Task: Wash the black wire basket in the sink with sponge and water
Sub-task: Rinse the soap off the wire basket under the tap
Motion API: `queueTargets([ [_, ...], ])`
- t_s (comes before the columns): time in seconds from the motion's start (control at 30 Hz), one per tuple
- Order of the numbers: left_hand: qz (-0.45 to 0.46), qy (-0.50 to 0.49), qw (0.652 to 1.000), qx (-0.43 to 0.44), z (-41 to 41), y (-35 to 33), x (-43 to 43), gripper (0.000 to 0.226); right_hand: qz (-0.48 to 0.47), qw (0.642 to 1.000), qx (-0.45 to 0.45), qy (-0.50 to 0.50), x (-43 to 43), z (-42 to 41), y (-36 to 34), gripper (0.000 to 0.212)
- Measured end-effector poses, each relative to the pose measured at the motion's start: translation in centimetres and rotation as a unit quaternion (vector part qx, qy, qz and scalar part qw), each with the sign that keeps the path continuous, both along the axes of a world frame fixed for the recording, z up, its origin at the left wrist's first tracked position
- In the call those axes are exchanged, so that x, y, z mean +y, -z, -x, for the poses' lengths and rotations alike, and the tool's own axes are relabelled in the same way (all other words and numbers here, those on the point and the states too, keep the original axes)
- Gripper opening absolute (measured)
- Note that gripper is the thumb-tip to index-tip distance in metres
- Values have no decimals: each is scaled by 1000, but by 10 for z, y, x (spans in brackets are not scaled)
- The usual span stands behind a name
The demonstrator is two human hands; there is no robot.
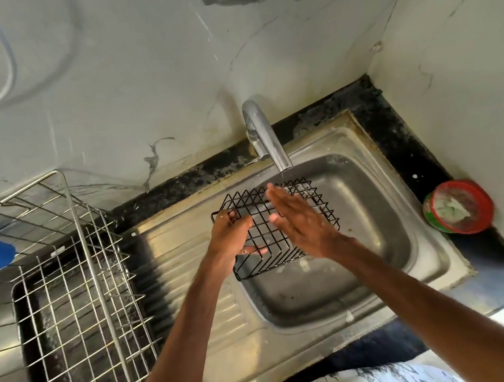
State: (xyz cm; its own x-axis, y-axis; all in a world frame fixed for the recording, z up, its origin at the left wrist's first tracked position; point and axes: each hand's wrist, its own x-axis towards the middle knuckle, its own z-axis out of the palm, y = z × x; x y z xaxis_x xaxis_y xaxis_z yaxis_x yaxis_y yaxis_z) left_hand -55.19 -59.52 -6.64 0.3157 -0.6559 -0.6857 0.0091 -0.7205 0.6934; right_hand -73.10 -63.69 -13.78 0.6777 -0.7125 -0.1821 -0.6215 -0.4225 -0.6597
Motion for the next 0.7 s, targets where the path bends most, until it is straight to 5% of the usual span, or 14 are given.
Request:
queueTargets([
  [0.1,-8,-6,1000,-10,1,1,2,20,-72,992,57,86,-4,8,6,74],
  [0.27,-5,13,999,-31,7,-6,2,23,-22,998,-58,-6,11,6,1,68],
  [0.4,7,25,999,-39,14,-14,2,22,-66,994,22,79,1,7,11,89],
  [0.53,11,32,998,-49,17,-14,3,13,2,991,-127,-39,27,-10,-11,68],
  [0.6,7,26,999,-47,15,-13,4,13,-5,989,-151,-1,22,-6,-2,62],
  [0.7,6,18,997,-78,9,-9,4,26,-64,991,-70,98,8,21,36,75],
])
